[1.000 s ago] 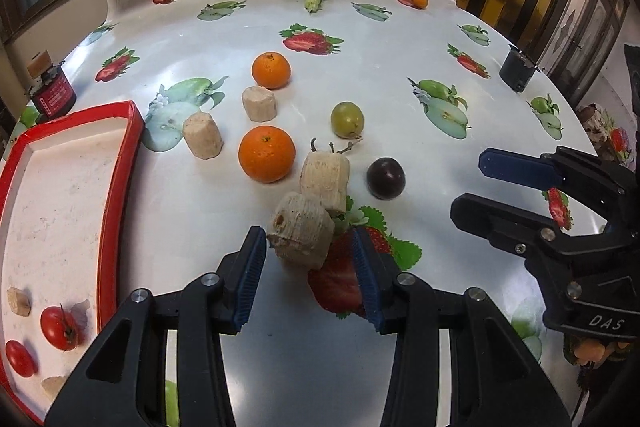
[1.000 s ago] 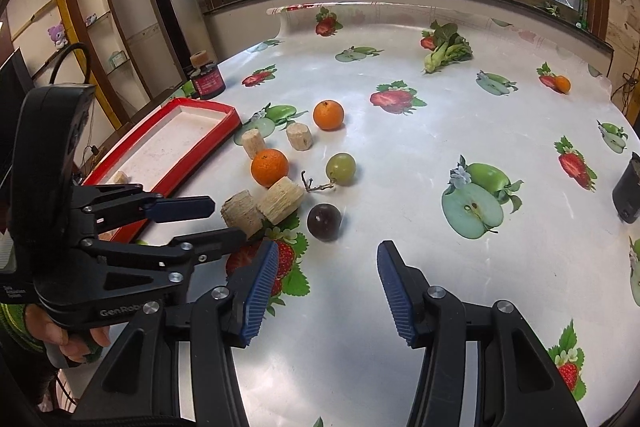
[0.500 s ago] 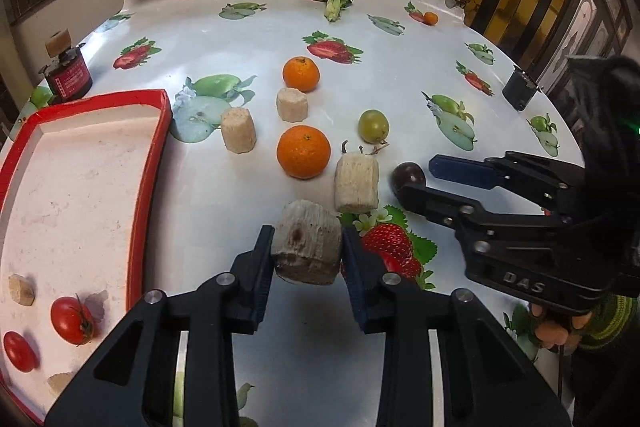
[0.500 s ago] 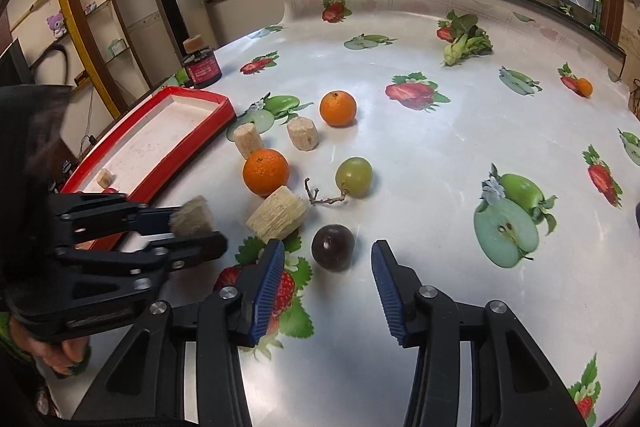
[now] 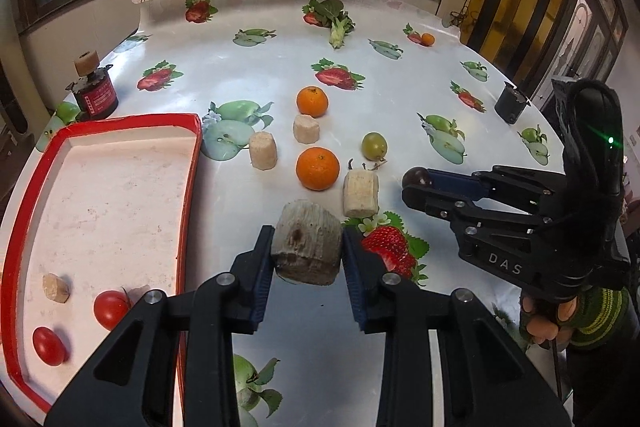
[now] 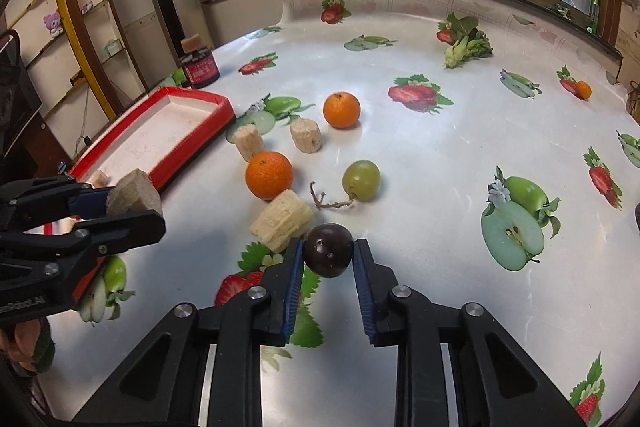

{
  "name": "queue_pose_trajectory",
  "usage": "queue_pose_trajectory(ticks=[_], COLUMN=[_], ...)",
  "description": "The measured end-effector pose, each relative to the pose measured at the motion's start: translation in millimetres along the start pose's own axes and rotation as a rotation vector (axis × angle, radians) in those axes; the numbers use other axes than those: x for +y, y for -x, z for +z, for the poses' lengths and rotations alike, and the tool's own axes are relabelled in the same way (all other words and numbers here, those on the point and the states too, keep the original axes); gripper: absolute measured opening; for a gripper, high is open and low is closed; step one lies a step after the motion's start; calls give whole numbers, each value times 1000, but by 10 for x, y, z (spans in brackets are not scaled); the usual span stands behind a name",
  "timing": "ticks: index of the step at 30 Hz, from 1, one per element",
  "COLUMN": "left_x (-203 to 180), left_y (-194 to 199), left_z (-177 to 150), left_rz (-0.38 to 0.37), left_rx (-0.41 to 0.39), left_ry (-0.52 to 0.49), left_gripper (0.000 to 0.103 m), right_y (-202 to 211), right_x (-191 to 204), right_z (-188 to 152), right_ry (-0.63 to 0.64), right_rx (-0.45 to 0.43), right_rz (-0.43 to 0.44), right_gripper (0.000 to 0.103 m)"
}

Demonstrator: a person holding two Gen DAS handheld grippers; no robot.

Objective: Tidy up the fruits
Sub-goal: 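Carry the wooden piece and plum in both grippers over the red tray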

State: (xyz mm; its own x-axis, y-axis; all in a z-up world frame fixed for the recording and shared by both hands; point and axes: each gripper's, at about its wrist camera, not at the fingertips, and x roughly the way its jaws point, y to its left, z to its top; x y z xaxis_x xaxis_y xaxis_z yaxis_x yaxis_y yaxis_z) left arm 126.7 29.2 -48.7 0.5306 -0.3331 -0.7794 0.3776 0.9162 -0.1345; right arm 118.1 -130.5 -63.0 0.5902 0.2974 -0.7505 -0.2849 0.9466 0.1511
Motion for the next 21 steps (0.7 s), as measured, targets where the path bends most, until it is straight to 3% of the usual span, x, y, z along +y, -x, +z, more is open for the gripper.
queue_pose_trajectory(ticks=[21], left_x=[444], left_y=[405], left_z=[-101], left_rz=[45], left_rx=[-51], left_ry=[42], left_gripper=[30], right_y=[212], right_x=[680], right_z=[209], right_ry=[87], right_rx=[-43], right_rz=[71], right_gripper=[26])
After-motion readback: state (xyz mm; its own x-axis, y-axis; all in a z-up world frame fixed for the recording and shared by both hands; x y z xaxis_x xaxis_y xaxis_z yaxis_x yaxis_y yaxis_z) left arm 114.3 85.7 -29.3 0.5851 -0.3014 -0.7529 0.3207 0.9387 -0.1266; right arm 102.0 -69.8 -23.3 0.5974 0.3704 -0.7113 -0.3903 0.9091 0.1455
